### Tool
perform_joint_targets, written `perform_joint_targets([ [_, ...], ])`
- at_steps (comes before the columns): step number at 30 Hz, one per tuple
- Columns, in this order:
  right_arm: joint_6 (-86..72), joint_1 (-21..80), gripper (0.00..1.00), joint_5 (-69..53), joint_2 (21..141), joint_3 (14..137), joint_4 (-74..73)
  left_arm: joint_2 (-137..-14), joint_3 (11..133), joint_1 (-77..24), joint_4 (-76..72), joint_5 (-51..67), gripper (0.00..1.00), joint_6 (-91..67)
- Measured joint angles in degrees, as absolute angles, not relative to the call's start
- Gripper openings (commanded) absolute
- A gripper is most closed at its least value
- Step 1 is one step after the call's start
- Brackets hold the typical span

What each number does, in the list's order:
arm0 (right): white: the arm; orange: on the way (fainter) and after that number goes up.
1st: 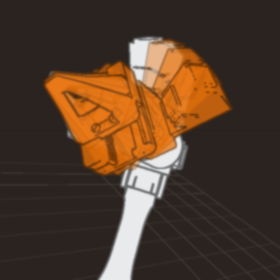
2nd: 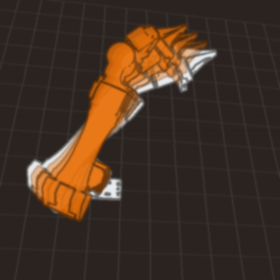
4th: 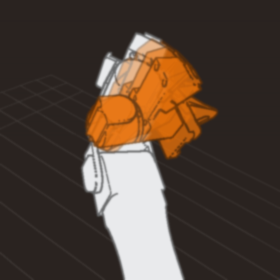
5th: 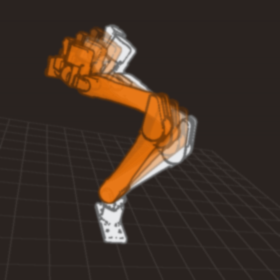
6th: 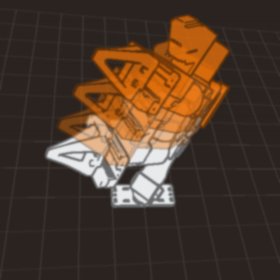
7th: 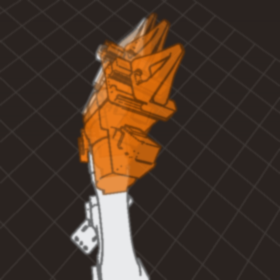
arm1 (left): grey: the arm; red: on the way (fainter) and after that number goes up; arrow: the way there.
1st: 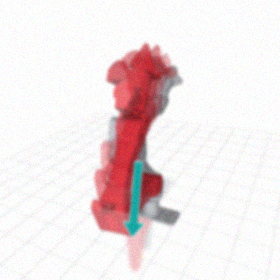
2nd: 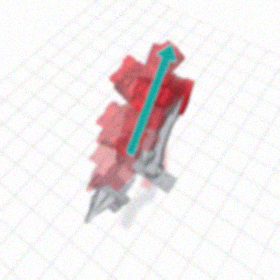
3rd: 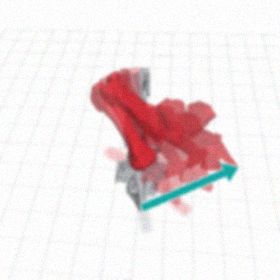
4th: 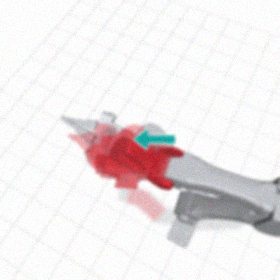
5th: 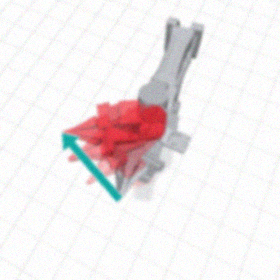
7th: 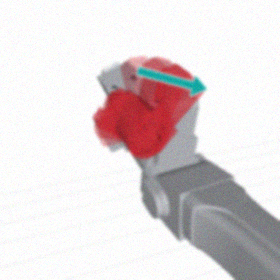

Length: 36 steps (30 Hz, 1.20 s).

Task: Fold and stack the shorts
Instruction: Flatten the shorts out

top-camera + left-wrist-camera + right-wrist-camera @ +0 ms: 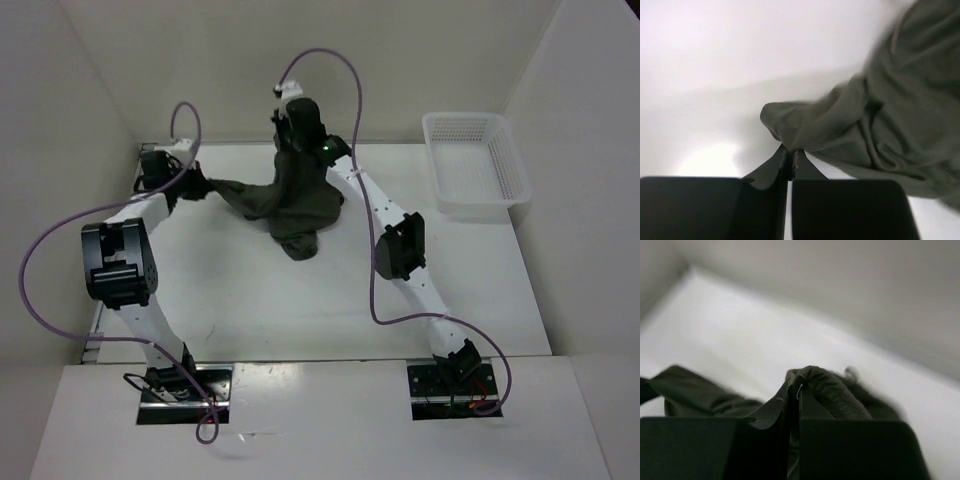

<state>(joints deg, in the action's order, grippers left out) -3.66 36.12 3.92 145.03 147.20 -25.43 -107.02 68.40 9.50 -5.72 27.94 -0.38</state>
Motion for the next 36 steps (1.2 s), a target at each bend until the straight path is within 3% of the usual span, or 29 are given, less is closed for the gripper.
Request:
perform_joint_targets([
  [2, -2.7, 36.1, 0.0, 9.0, 148.5, 163.8, -24.8, -106.5, 75.9, 13.3, -4.9, 28.1, 0.0, -0.4],
  [5, -1.0, 36.4, 0.0, 17.2, 147.7, 175.3, -23.7, -103.7, 85.9, 19.6, -2.6, 28.2, 0.0, -0.4],
  [12, 3.4, 40.2, 0.0, 26.6, 137.3, 177.1, -28.6, -86.1, 95.2, 26.0, 7.2, 31.0, 0.0, -0.4],
  [14, 4.5, 40.6, 0.0, 25.7, 131.7, 170.1, -31.9, -80.6, 93.6, 25.6, 10.7, 32.5, 0.0, -0.3],
  [17, 5.9, 39.9, 0.0, 20.8, 119.3, 149.9, -36.2, -74.6, 89.5, 25.3, 17.1, 34.7, 0.0, -0.2],
  [22, 5.3, 39.5, 0.0, 12.5, 102.0, 112.4, -39.2, -67.9, 73.8, 23.9, 27.1, 34.3, 0.0, -0.2],
  [28, 3.0, 39.5, 0.0, 1.5, 88.6, 71.7, -41.6, -58.2, 52.4, 14.9, 38.5, 28.0, 0.0, -0.2],
  [31, 2.7, 39.5, 0.0, -1.7, 85.1, 62.1, -42.1, -50.5, 48.7, 10.7, 44.5, 26.1, 0.0, -0.2],
  [36, 2.9, 39.5, 0.0, -4.1, 81.6, 60.4, -41.2, -43.4, 48.6, 6.6, 49.5, 24.3, 0.0, -0.2],
])
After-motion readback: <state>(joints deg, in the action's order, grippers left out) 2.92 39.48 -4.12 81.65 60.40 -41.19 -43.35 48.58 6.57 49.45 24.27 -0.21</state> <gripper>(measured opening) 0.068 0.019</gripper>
